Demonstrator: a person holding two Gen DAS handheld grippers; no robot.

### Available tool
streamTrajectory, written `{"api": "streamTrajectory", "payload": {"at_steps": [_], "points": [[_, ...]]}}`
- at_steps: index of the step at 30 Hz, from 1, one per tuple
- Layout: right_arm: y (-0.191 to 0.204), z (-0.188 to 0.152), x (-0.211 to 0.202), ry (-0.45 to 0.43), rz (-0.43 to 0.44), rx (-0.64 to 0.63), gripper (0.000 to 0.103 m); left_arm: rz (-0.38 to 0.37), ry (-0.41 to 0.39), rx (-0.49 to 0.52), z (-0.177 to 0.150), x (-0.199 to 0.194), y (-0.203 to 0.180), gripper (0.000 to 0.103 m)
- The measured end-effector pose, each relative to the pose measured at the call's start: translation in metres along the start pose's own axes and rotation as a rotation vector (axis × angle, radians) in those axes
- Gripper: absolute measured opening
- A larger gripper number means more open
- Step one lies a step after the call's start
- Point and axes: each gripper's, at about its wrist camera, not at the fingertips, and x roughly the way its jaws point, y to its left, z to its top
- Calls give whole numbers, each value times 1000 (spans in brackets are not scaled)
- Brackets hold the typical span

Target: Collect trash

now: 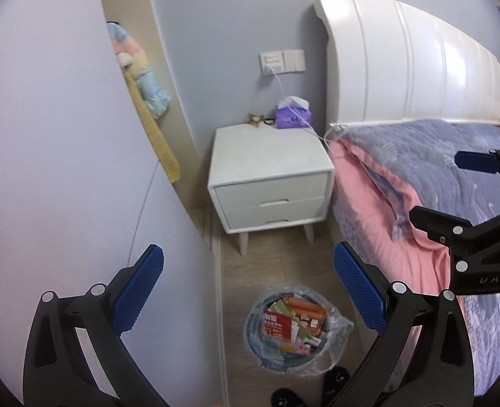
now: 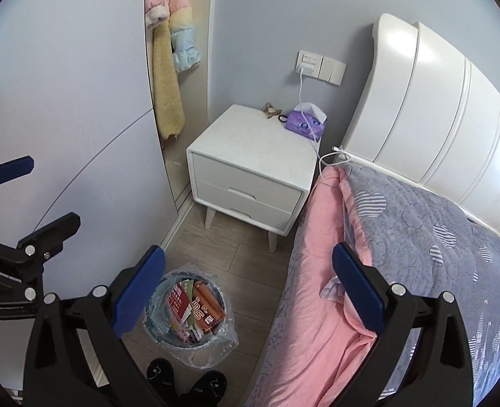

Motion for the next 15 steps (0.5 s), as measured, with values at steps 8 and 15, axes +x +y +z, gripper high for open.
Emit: {"api": "streamTrajectory", "payload": {"at_steps": [8,15], "points": [[-2,9,-22,-31,-12,-6,96,7,-41,-31,11,-20,5,97],[-2,14,-30,-42,-21,-13,96,17,-53,-63,18,-30,11,97]]}}
